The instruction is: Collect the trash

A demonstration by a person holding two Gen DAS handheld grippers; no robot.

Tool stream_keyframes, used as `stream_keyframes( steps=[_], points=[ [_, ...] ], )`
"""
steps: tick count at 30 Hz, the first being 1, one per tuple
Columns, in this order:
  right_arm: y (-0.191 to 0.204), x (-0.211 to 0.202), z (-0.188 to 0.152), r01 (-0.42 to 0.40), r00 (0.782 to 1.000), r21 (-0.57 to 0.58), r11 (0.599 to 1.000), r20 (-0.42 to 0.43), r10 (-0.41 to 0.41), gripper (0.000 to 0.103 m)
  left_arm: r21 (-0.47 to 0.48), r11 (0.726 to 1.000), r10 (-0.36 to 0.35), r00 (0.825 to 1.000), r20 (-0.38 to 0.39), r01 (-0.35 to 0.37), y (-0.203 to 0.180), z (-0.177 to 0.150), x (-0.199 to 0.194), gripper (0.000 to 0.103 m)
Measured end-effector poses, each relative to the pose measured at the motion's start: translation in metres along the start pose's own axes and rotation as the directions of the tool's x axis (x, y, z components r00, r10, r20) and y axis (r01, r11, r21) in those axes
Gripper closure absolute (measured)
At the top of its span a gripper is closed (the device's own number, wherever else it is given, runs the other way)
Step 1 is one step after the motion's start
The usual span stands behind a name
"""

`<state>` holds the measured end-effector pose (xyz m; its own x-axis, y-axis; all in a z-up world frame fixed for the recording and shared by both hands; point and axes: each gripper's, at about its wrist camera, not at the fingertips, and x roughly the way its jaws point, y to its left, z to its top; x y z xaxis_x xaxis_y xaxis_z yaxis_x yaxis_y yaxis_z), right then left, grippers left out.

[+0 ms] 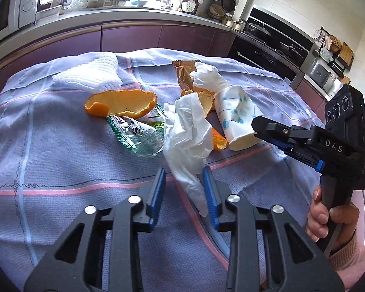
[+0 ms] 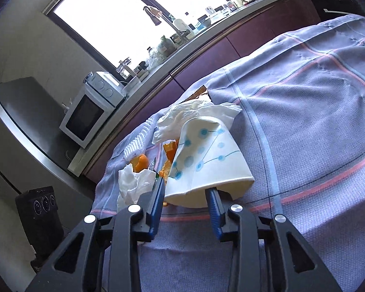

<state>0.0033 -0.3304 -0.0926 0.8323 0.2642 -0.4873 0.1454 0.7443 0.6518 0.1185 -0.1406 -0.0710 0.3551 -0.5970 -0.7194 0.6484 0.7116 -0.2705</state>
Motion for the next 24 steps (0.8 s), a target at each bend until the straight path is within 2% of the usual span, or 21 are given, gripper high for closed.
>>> stream_keyframes(
  steps=[3,10,18,24],
  points=[
    [-0.004,-0.002,0.002,-0.005,1.000,0.010,1.000,0.007,0.005,0.087,-0.009,1.000,0.002,1.000,-0.007,-0.002,0.000,0.003,0.006,0.092],
    [-0.003,-0.013,0.003,-0.005,1.000,-0.034,0.999,0.020,0.006,0.099,0.012,1.000,0.002,1.000,0.018,-0.002,-0.006,0.002,0.000,0.096],
    [0.020,-0.031,0.003,0.002,0.999,-0.147,0.989,0.042,0.004,0.100,0.050,0.999,0.004,0.997,0.073,-0.008,-0.008,-0.006,-0.028,0.096],
    [0.043,-0.035,0.002,-0.042,0.998,-0.209,0.977,0.030,0.050,0.100,0.062,0.998,0.014,0.992,0.124,-0.022,-0.006,-0.013,-0.060,0.096]
  ],
)
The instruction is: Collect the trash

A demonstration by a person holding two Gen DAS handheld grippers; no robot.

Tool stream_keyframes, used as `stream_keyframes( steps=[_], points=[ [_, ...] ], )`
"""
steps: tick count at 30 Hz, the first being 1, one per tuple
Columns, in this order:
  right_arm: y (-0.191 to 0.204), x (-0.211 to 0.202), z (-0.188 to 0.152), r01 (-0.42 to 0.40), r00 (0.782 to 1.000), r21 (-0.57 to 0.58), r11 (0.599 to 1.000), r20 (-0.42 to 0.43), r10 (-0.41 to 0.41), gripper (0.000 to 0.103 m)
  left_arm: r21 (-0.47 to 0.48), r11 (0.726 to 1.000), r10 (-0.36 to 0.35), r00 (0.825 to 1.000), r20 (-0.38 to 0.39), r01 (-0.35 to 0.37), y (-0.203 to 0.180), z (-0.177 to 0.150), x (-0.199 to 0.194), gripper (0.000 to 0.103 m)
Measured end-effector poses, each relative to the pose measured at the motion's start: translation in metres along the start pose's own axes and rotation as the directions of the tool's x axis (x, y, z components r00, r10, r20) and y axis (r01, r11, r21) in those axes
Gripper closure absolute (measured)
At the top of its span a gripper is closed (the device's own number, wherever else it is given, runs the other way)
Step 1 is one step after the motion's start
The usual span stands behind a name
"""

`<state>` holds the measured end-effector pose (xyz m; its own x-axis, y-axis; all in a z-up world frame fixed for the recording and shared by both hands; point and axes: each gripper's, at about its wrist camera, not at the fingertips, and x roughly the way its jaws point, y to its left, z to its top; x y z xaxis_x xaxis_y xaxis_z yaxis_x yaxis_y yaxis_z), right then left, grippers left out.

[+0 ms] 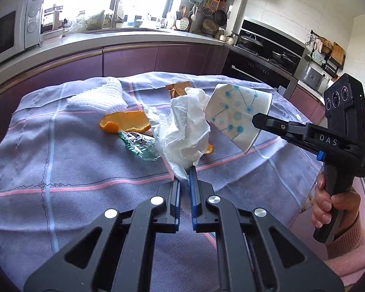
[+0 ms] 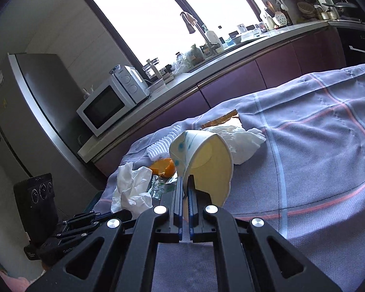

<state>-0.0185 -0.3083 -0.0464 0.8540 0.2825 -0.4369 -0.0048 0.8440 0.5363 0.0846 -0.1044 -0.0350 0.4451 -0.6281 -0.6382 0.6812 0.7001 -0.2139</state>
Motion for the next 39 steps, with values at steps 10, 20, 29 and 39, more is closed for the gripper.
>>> stream_keyframes(
  steps=[10,20,29,39],
  points=[
    [0.053,0.027,-0.004,-0.128,0.990,-0.099,0.987,-0.077,0.121,0.100,-0.057,0.995,0.086,0.994,0.067,-0.082,0.029,-0.016,-0.061,0.096],
    [0.118,0.072,-0.007,-0.258,0.956,-0.191,0.947,-0.194,0.221,0.100,-0.154,0.967,0.219,0.970,0.103,-0.202,0.077,-0.037,-0.120,0.096],
    [0.185,0.117,-0.014,-0.372,0.908,-0.271,0.888,-0.303,0.289,0.100,-0.266,0.909,0.361,0.924,0.122,-0.320,0.132,-0.055,-0.173,0.096],
    [0.245,0.165,-0.029,-0.467,0.851,-0.313,0.827,-0.414,0.324,0.100,-0.373,0.815,0.502,0.862,0.073,-0.443,0.203,-0.080,-0.214,0.096]
  ],
)
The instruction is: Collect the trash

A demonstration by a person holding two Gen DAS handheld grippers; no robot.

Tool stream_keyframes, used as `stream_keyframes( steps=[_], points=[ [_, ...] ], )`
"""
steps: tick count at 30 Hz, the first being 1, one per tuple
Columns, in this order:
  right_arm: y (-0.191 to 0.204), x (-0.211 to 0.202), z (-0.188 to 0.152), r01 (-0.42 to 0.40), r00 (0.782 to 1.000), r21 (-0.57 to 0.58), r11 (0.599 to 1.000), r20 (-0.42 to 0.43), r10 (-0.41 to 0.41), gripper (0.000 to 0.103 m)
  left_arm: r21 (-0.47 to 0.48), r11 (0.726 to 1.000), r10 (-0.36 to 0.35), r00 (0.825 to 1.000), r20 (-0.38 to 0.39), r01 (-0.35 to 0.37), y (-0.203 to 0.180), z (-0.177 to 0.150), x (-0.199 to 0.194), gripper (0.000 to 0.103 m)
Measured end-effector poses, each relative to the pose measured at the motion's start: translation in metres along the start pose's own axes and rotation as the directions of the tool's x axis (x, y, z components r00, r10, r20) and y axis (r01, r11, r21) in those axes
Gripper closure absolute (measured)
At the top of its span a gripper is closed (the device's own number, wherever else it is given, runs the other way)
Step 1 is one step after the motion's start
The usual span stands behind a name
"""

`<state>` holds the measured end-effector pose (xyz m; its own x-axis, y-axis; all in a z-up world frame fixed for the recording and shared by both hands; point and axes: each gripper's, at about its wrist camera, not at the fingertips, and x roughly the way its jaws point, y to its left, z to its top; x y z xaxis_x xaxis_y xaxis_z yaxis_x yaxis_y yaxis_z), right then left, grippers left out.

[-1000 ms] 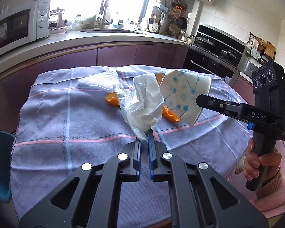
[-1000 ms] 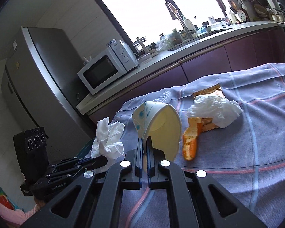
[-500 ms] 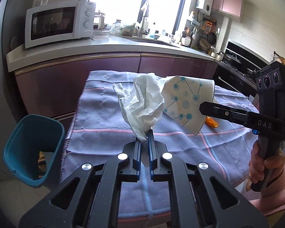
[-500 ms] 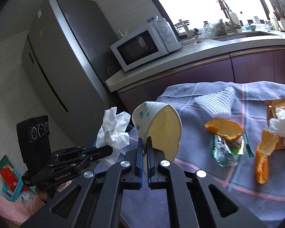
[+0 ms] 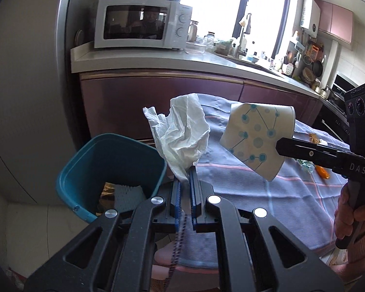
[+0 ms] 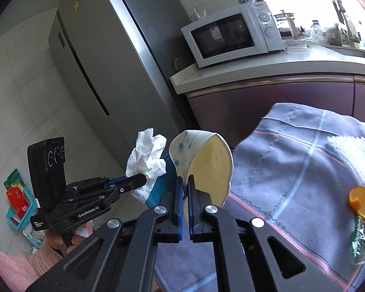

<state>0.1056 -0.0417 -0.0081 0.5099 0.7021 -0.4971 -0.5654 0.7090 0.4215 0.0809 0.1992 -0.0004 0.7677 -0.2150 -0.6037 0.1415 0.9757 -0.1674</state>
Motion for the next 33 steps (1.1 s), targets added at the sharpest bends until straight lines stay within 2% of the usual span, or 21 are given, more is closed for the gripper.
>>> stream_keyframes(
  steps=[6,12,23,33],
  points=[
    [0.009,0.041,0.013,-0.027,0.998,-0.014,1.000,-0.059,0.026,0.100,-0.044,0.996,0.073,0.997,-0.025,-0.074,0.037,-0.001,0.011,0.096],
    [0.017,0.077,0.020,-0.029,0.993,-0.039,0.999,-0.117,0.024,0.100,-0.076,0.991,0.107,0.993,-0.055,-0.111,0.061,-0.002,0.025,0.096],
    [0.028,0.142,0.035,-0.006,0.977,-0.071,0.997,-0.215,-0.009,0.100,-0.122,0.983,0.126,0.986,-0.112,-0.139,0.080,-0.009,0.060,0.096],
    [0.028,0.183,0.026,0.042,0.950,-0.079,0.996,-0.305,-0.064,0.100,-0.143,0.977,0.133,0.975,-0.176,-0.159,0.089,-0.017,0.093,0.095]
  ],
)
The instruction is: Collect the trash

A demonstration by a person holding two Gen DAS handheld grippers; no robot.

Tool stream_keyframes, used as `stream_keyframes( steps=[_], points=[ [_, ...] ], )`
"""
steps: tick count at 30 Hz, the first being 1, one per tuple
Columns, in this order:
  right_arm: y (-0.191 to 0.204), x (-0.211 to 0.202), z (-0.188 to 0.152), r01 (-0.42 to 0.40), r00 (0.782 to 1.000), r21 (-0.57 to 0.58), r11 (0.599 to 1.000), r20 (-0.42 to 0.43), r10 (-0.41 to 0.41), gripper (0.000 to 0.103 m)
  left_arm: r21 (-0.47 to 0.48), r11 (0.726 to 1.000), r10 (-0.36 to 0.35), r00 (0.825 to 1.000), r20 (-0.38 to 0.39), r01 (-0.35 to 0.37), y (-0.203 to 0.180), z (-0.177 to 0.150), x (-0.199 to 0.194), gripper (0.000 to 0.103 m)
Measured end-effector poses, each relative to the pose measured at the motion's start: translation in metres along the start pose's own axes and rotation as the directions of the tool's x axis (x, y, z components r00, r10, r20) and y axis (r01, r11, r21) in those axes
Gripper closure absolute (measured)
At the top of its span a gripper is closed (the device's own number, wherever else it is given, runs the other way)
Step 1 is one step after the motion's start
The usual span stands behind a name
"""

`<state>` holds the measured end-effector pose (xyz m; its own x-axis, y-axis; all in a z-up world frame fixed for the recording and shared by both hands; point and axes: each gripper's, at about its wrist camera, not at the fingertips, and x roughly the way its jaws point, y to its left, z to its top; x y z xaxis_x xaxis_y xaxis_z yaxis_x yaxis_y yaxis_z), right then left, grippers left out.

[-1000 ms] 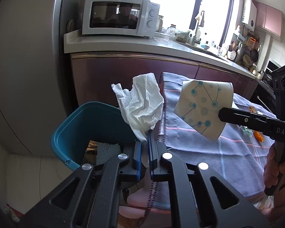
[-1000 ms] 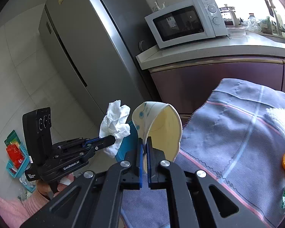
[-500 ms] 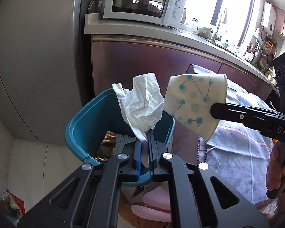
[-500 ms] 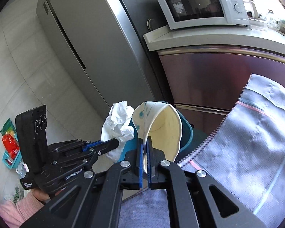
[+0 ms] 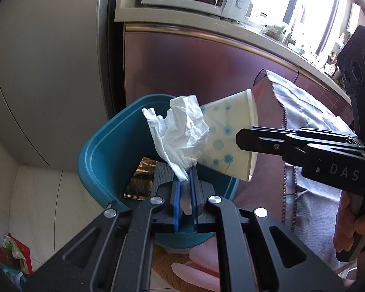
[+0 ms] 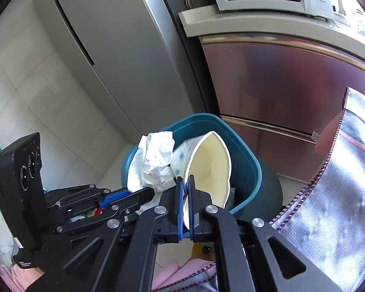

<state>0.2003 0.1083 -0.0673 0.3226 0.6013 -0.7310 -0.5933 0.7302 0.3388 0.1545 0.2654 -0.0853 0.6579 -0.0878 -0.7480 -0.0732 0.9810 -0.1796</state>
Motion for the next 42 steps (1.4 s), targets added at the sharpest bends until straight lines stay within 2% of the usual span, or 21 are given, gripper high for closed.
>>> stream_keyframes(
  steps=[5,12,20,26,30,35,39,42],
  points=[
    [-0.004,0.010,0.001,0.015,1.000,0.019,1.000,-0.021,-0.015,0.096,-0.009,1.000,0.003,1.000,-0.028,-0.004,0.000,-0.003,0.017,0.093],
    [-0.009,0.002,-0.008,0.014,1.000,0.038,0.999,-0.001,-0.014,0.094,-0.010,1.000,0.002,0.999,-0.052,-0.003,-0.006,-0.008,0.033,0.089],
    [-0.017,-0.036,-0.025,-0.017,0.998,0.059,0.998,0.066,0.014,0.088,0.026,1.000,0.004,1.000,0.006,-0.004,-0.025,-0.010,0.017,0.083],
    [-0.023,-0.079,-0.046,-0.008,0.990,0.056,0.998,0.144,0.000,0.081,0.088,0.995,-0.046,0.996,0.078,0.039,-0.050,-0.009,-0.011,0.076],
    [-0.034,-0.115,-0.066,0.010,0.979,0.080,0.997,0.200,-0.026,0.079,0.138,0.985,-0.114,0.988,0.103,0.100,-0.078,-0.009,-0.026,0.074],
    [-0.053,-0.159,-0.096,0.065,0.959,0.141,0.988,0.264,-0.101,0.075,0.213,0.960,-0.207,0.973,0.099,0.183,-0.121,-0.011,-0.037,0.072],
    [-0.078,-0.199,-0.128,0.139,0.931,0.216,0.966,0.303,-0.201,0.072,0.271,0.930,-0.275,0.959,0.072,0.246,-0.162,-0.016,-0.039,0.070],
    [-0.100,-0.229,-0.152,0.195,0.901,0.292,0.936,0.325,-0.289,0.067,0.304,0.906,-0.323,0.946,0.042,0.295,-0.194,-0.021,-0.039,0.068]
  ],
)
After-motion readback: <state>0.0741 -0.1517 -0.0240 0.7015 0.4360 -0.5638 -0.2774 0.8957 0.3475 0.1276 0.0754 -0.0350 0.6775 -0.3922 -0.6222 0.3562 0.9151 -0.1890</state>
